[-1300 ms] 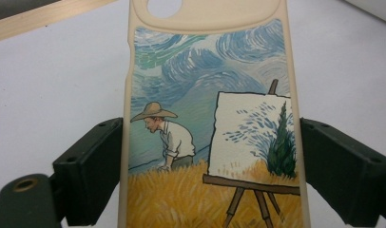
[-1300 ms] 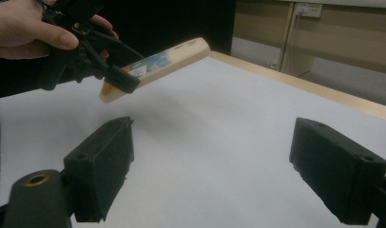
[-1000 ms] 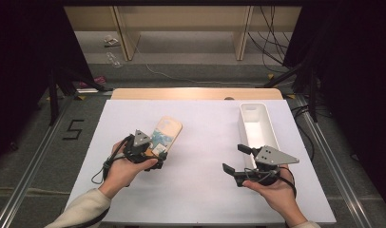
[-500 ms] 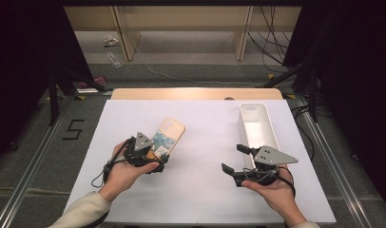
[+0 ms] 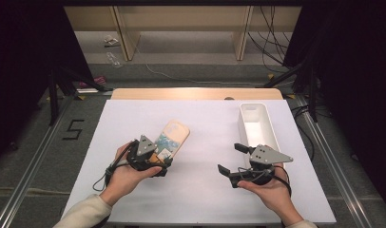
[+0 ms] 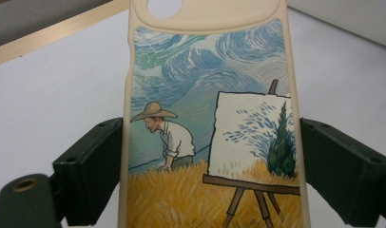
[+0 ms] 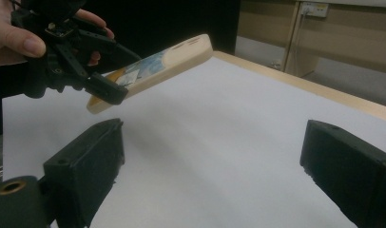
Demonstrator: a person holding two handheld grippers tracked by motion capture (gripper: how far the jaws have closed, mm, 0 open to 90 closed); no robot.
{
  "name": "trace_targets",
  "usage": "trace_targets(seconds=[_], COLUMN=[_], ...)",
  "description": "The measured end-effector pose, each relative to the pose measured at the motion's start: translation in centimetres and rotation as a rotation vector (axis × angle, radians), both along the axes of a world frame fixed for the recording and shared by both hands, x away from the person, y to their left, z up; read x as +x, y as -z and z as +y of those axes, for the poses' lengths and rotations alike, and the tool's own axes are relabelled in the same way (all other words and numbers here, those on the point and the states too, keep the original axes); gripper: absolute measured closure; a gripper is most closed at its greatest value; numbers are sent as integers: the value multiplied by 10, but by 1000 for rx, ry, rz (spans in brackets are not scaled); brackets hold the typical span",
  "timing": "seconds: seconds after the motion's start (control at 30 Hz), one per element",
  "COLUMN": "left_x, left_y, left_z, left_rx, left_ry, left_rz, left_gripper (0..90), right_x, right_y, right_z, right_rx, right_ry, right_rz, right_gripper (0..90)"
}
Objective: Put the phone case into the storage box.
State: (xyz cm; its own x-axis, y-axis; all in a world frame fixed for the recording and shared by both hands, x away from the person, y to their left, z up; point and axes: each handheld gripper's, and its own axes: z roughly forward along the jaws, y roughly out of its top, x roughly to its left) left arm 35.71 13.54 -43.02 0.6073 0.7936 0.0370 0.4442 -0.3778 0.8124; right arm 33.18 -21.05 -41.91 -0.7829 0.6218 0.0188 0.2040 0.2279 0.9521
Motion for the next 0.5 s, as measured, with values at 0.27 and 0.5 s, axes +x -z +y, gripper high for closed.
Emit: trace_targets(seconds=[0.27, 0.5], left_x=[-3, -6], left_y=[-1, -1], left_z=[-4, -7], left_rx=[1, 4], left_ry=[12, 25], left_rz=[-8, -15], left_gripper=[112, 112], right_x=[1, 2], right_y=[-1, -2], right_z=[3, 4], right_rx=[4, 10], right_ry=[-4, -3], right_rz=[0, 0], right_gripper=[76, 76])
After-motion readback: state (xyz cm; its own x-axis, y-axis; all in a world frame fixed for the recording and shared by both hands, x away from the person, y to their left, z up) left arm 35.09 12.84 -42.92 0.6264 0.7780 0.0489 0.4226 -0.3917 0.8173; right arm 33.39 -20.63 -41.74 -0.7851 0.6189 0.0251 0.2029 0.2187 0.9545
